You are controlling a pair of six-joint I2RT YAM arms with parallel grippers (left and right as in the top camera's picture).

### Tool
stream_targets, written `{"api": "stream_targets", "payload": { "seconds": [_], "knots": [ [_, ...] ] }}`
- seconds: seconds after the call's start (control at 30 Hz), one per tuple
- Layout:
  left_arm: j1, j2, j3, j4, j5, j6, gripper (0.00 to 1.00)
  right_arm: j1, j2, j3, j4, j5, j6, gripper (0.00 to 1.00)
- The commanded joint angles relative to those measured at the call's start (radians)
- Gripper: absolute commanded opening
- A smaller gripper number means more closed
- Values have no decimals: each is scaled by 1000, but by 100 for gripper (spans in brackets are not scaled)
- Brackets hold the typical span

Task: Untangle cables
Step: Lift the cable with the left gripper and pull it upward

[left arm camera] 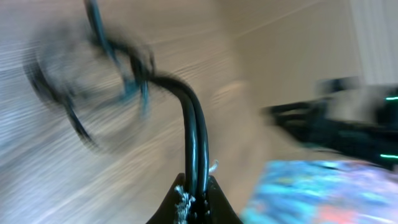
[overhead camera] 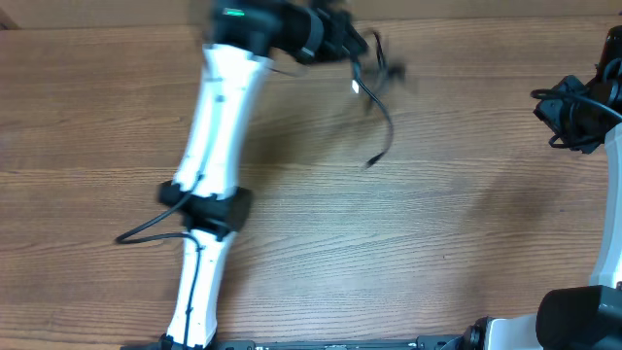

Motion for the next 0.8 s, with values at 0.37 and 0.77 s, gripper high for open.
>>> {"api": "stream_targets", "payload": {
  "seconds": [0.37,0.77],
  "knots": [
    [83,-21,23,359,702,-665,4,19,-24,21,-8,-142,-56,41],
    [117,-21,21,735,625,-864,4,251,-24,21,94,-883,-552,51]
  ]
}}
